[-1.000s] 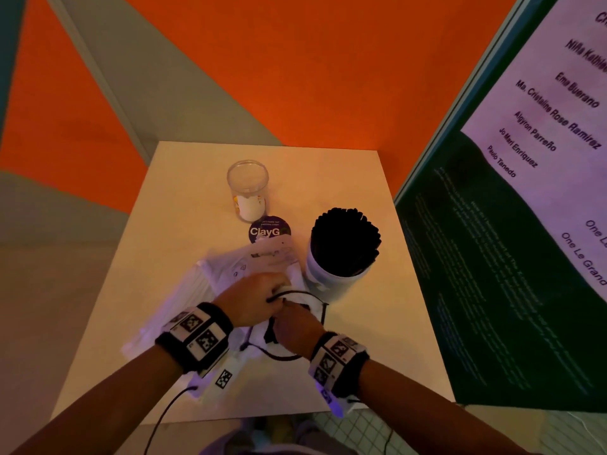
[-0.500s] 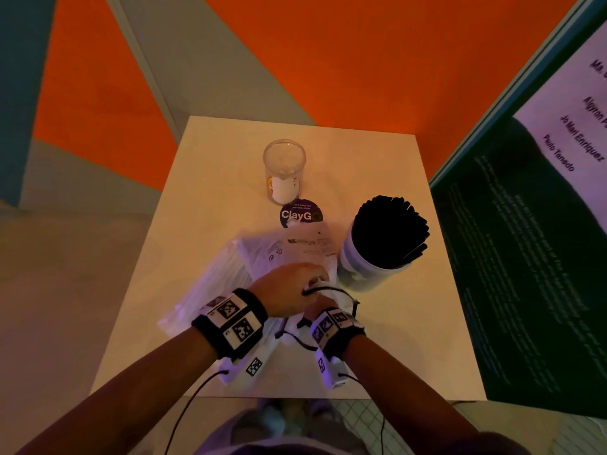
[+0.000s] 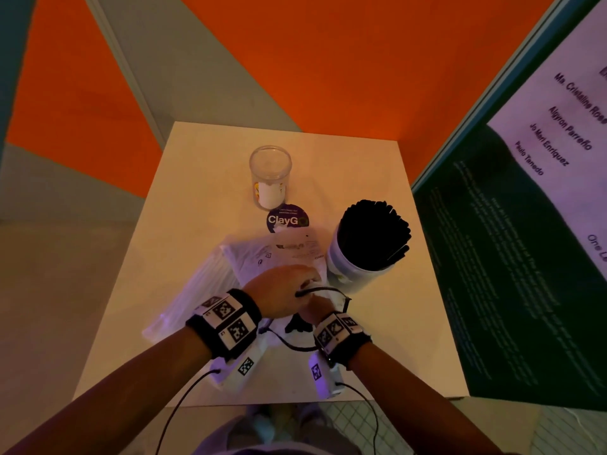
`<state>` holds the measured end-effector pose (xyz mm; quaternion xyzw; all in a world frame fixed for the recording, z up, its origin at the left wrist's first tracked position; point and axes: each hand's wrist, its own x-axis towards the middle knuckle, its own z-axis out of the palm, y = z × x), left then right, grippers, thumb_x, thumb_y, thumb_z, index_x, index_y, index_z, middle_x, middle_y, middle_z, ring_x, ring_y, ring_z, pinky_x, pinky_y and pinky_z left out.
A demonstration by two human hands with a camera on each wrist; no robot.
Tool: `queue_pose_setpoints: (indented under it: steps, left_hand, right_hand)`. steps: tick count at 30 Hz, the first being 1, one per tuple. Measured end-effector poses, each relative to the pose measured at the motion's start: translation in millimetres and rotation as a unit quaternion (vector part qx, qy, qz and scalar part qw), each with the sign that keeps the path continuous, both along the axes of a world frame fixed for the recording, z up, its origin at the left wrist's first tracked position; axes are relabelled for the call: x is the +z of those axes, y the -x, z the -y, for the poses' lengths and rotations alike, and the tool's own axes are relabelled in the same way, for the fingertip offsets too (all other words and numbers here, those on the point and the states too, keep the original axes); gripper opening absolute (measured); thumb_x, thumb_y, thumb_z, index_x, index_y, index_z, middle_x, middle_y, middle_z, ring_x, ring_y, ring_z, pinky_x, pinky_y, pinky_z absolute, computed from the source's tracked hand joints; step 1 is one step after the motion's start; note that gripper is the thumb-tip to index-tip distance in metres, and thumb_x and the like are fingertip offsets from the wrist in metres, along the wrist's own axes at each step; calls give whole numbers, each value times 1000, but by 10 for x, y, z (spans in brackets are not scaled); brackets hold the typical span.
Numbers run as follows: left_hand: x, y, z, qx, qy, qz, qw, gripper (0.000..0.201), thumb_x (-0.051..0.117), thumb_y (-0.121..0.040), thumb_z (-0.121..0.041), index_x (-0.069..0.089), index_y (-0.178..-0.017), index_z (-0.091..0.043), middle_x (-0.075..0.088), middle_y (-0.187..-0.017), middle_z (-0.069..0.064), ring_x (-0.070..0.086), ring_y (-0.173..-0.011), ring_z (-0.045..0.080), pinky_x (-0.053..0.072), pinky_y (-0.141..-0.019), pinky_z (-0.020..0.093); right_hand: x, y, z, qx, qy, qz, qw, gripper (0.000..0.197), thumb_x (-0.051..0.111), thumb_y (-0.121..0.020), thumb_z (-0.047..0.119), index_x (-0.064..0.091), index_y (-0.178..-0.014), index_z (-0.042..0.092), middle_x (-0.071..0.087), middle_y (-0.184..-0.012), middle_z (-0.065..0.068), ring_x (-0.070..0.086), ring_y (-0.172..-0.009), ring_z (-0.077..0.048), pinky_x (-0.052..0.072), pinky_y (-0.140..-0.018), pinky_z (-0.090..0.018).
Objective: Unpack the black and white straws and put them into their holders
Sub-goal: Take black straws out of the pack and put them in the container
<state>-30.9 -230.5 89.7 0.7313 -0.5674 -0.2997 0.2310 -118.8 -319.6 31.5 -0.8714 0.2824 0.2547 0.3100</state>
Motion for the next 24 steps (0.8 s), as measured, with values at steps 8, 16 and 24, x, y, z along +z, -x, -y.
queue_pose_setpoints:
  steps: [8, 16, 24]
  left_hand:
    - [-162, 101, 135, -14, -30, 84, 996, 26, 54, -91, -29, 56, -113, -15, 60, -111, 2, 58, -97, 22, 47, -79, 27]
    - [-90, 491, 414, -68, 15, 178, 982, 79, 53, -79, -71, 37, -139, -22, 39, -140, -2, 36, -127, 19, 29, -106, 32]
    - [106, 1036, 843, -97, 5, 129, 987, 50, 60, -87, -43, 41, -131, -27, 63, -109, -2, 62, -92, 17, 55, -80, 36]
  right_hand:
    - [259, 526, 345, -23, -137, -80, 987, 29, 50, -95, 17, 41, -68, 22, 43, -63, 0, 44, -50, -15, 39, -52, -24]
    - [1047, 1312, 1054, 187, 3, -165, 968, 12, 53, -95, 28, 47, -96, 17, 53, -86, -5, 48, -73, -18, 37, -69, -29]
    - [1383, 1461, 1379, 189, -17, -31, 981, 20, 58, -92, 30, 56, -109, 19, 52, -83, 9, 47, -71, -6, 34, -60, -18]
